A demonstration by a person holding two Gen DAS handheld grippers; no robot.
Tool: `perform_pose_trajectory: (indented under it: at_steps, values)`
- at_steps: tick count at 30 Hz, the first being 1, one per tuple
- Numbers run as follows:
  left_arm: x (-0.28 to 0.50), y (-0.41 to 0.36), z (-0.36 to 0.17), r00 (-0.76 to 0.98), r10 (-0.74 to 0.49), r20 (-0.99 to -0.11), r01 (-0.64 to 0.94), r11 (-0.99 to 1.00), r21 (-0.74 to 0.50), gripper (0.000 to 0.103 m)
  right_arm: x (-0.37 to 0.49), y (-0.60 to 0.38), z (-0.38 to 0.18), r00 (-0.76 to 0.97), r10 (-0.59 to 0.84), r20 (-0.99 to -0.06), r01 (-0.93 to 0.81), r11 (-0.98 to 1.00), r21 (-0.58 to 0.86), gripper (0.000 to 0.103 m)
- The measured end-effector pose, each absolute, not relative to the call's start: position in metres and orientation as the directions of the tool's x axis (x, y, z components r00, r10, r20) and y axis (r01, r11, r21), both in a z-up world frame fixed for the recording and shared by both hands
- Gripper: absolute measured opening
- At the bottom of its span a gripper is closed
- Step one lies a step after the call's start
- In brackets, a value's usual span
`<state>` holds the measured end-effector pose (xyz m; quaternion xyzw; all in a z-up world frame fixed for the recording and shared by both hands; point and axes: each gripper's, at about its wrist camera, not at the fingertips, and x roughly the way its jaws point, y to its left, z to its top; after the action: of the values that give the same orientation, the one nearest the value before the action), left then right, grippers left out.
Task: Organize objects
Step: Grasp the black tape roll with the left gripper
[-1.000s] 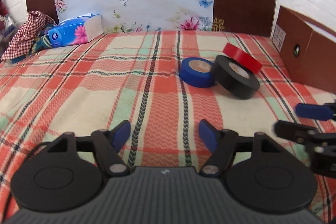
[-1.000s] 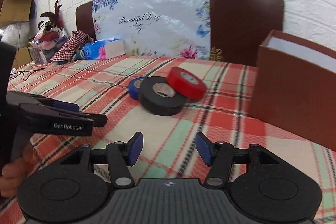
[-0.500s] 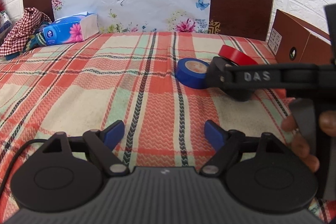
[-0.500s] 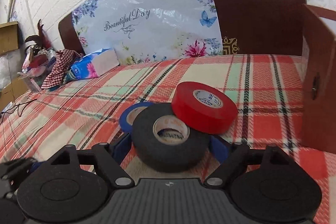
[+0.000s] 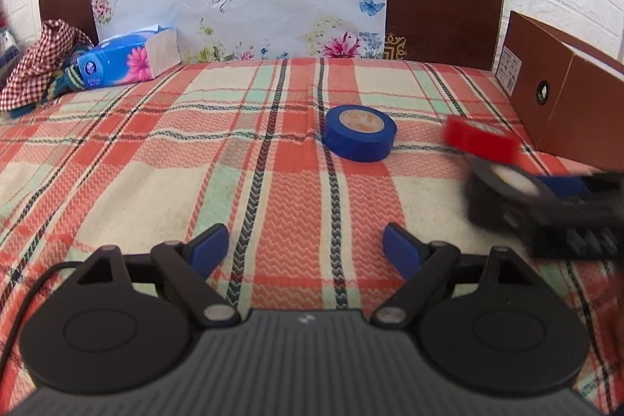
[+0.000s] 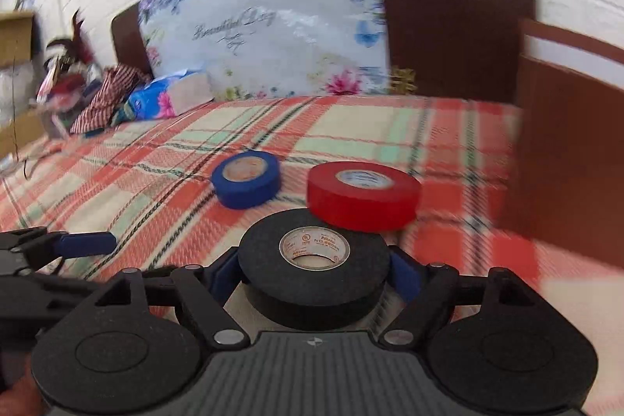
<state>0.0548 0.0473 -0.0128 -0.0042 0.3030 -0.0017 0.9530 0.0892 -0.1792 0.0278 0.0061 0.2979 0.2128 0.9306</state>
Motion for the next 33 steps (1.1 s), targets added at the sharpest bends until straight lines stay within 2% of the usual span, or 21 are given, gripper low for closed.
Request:
perform_pose_trajectory:
  at_steps: [7,13,15,16,18,21,22,27,29,31,32,33]
  values:
    - [0.055,0.045,-0.013,0.816,0.004,-0.579,-0.001,1.000,0.006,0.088,0.026,-0.195,0.027,0.732,0.353,-0.583,-0.425,0.905,0.014,0.078]
    - [0.053,0.042,-0.012,0.815,0.019,-0.580,-0.007,1.000,0.024,0.088,-0.019,-0.200,0.027,0.729,0.365,-0.579,-0.459,0.888,-0.019,0.079]
    - [0.053,0.041,-0.011,0.809,0.024,-0.587,-0.007,1.000,0.030,0.088,-0.023,-0.202,0.027,0.734,0.359,-0.577,-0.449,0.893,-0.015,0.081]
    - [0.052,0.040,-0.010,0.803,0.026,-0.596,-0.008,0.999,0.033,0.088,-0.024,-0.204,0.027,0.734,0.351,-0.581,-0.440,0.898,-0.013,0.086]
    - [0.048,0.040,-0.001,0.772,-0.012,-0.636,0.000,1.000,-0.018,0.086,-0.027,-0.209,0.027,0.734,0.349,-0.582,-0.432,0.902,-0.004,0.087]
    - [0.031,0.033,0.018,0.718,-0.239,-0.654,0.113,0.967,-0.229,0.074,-0.033,-0.214,0.026,0.738,0.347,-0.579,-0.429,0.903,-0.005,0.086]
    - [0.025,0.025,0.024,0.702,-0.280,-0.655,0.151,0.957,-0.247,0.074,-0.036,-0.214,0.025,0.741,0.344,-0.576,-0.427,0.904,-0.010,0.086]
    - [0.014,-0.029,0.031,0.606,-0.398,-0.689,0.329,0.914,-0.239,0.072,-0.039,-0.215,0.025,0.745,0.348,-0.570,-0.429,0.903,-0.010,0.084]
    - [0.015,-0.048,0.018,0.549,-0.385,-0.742,0.358,0.911,-0.207,0.065,-0.037,-0.216,0.026,0.741,0.357,-0.569,-0.437,0.899,-0.005,0.081]
    - [0.013,-0.054,0.013,0.560,-0.375,-0.739,0.360,0.913,-0.191,0.061,-0.035,-0.215,0.026,0.733,0.364,-0.575,-0.447,0.895,-0.004,0.079]
    - [0.014,-0.056,0.013,0.556,-0.379,-0.740,0.368,0.910,-0.190,0.056,-0.034,-0.214,0.027,0.728,0.374,-0.574,-0.459,0.889,-0.003,0.073]
    - [0.015,-0.056,0.014,0.542,-0.399,-0.739,0.379,0.902,-0.209,0.043,-0.034,-0.214,0.027,0.729,0.377,-0.571,-0.465,0.885,-0.008,0.073]
